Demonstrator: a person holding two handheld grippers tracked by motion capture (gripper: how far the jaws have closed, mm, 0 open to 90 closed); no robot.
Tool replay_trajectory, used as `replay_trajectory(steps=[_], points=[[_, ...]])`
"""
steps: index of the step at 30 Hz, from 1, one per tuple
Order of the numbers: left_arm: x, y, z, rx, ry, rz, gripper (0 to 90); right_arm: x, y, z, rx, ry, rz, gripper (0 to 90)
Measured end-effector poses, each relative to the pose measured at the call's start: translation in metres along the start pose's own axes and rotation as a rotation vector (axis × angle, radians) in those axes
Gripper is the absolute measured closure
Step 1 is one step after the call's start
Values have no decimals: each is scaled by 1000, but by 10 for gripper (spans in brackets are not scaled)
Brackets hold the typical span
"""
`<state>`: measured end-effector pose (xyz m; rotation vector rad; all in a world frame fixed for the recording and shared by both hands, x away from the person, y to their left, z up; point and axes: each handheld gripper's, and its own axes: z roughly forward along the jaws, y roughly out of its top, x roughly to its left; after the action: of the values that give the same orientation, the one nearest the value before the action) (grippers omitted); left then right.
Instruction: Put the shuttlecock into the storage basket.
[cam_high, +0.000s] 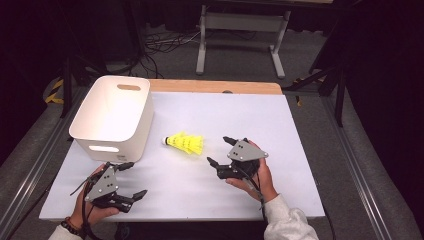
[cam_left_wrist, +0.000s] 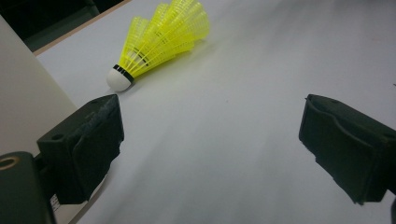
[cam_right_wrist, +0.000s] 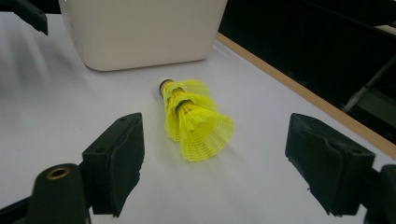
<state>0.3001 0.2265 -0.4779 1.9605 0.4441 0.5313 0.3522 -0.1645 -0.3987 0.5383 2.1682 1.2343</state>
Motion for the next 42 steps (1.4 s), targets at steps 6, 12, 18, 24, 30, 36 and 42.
replay_trajectory(steps=[6,12,18,24,30,36,42], points=[[1,0,-1,-6,4,1,76,1,-7,-15,-26,15,-18,145],[3,0,-4,-16,11,-4,75,5,-17,-28,-30,9,-36,102],[5,0,-6,-30,24,-8,75,6,-34,-39,-11,-29,-38,85],[5,0,-5,-30,22,-5,75,-1,-55,-47,37,-96,11,81],[6,-2,-6,-30,22,-18,75,-4,-70,-52,47,-128,7,99],[5,-3,-8,-31,30,-31,75,-10,-80,-44,40,-77,23,92],[4,-5,-10,-25,40,-39,74,-10,-80,-33,67,-53,23,115]])
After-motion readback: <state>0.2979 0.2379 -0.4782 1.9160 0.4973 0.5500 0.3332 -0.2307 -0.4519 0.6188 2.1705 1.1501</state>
